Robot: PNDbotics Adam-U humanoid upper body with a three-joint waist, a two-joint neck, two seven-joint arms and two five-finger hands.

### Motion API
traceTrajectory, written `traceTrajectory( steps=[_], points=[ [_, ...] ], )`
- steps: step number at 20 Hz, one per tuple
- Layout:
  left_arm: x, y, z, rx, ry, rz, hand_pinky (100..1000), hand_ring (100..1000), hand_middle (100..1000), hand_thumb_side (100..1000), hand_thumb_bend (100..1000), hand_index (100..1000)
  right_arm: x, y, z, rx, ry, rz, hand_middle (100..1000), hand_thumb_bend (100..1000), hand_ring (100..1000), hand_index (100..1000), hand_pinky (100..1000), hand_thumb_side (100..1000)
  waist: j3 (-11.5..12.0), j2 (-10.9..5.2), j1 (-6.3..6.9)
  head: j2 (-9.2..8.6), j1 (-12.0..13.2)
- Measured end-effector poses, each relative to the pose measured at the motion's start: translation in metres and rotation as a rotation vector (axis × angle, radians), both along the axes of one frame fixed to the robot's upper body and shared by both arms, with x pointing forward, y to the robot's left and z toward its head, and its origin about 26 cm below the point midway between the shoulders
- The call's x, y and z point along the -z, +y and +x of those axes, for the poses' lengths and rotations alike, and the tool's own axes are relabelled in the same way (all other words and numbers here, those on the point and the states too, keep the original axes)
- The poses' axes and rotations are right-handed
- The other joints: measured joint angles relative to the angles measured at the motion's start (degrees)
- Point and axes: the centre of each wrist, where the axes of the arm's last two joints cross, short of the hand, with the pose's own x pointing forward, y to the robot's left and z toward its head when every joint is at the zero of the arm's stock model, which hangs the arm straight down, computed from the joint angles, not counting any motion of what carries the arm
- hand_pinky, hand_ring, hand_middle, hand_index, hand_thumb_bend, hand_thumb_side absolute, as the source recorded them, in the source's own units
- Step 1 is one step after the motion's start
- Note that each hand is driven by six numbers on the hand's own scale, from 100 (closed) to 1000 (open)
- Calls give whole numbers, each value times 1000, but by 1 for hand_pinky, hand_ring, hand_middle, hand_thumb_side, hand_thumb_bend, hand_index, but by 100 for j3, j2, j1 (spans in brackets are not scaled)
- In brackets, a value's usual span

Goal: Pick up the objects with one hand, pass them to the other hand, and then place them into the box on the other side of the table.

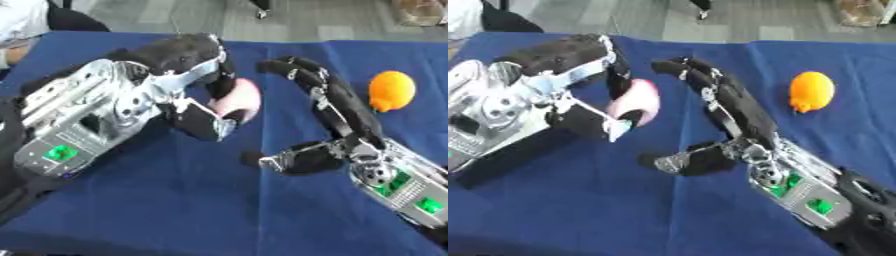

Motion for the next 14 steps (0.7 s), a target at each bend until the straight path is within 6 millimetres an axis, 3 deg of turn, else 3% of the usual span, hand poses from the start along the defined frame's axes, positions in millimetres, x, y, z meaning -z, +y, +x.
traceTrajectory(
  steps=[6, 14],
  points=[
    [-13, 21, -1, -44, -56, 0, 715, 581, 413, 191, 207, 410, 1, -1, 0, 8, 2, -32, 779, 684, 832, 889, 836, 335, 4, 0, 0, 0, 3],
    [-28, 70, 5, -205, -98, -78, 719, 575, 408, 168, 185, 410, 2, -4, 0, 4, -6, -55, 779, 682, 832, 886, 837, 337, 2, 0, 0, 1, 73]
  ],
)
